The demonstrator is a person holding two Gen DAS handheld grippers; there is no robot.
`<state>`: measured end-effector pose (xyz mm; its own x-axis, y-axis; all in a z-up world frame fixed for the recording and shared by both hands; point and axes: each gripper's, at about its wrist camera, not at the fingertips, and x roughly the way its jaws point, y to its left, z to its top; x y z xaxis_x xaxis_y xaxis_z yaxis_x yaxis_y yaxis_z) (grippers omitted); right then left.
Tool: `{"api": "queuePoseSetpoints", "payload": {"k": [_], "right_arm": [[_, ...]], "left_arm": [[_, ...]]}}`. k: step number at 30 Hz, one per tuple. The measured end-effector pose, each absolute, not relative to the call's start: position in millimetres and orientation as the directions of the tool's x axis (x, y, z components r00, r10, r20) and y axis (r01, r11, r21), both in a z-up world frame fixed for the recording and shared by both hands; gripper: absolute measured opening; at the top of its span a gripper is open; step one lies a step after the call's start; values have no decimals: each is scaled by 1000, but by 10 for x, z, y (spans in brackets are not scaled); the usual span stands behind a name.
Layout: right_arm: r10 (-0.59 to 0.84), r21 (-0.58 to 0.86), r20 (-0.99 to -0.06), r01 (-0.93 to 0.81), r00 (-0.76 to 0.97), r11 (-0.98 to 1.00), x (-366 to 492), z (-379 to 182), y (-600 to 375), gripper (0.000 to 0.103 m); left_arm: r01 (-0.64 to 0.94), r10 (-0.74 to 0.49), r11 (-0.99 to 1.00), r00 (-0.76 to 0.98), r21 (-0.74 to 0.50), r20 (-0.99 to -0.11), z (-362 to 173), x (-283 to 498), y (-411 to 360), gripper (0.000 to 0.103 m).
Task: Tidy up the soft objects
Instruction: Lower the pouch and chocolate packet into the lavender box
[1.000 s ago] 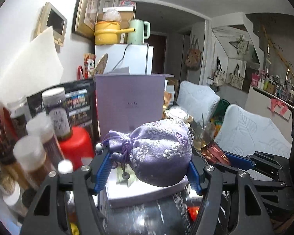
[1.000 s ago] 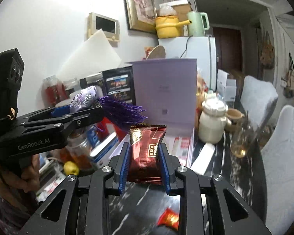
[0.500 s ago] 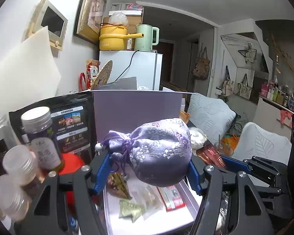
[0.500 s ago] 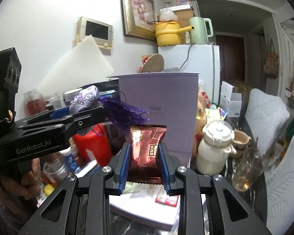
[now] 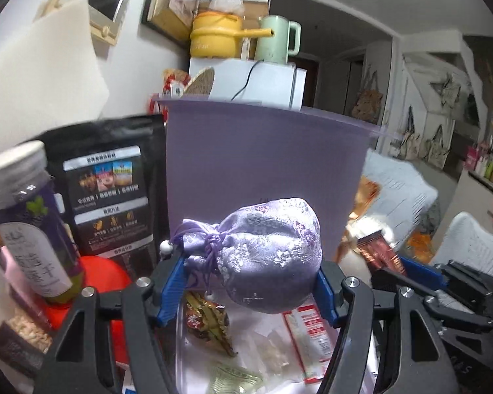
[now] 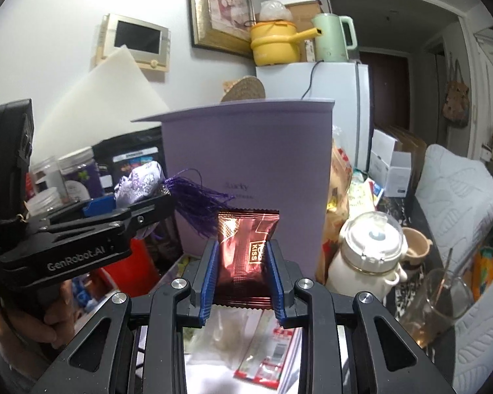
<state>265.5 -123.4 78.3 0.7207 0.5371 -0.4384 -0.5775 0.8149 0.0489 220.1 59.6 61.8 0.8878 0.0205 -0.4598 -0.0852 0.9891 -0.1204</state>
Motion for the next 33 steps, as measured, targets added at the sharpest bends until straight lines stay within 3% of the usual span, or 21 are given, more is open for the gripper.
{"api": "queuePoseSetpoints", "payload": {"k": [11,25,33], "right_arm": [[493,73,-555,-550,671,832,2992,481,-1127,29],[476,157,-664,-514,577,843,3288,166,-1160,29],[404,84,-710,-499,577,862,3293,-6,-1057,29]], "left_arm": [[-94,30,993,796,-75,-604,162,2529,553,66],[-70,10,996,694,-54,-719,-196,2774,492,66],[-30,29,999,638,13,-769,-357,2902,307,66]]}}
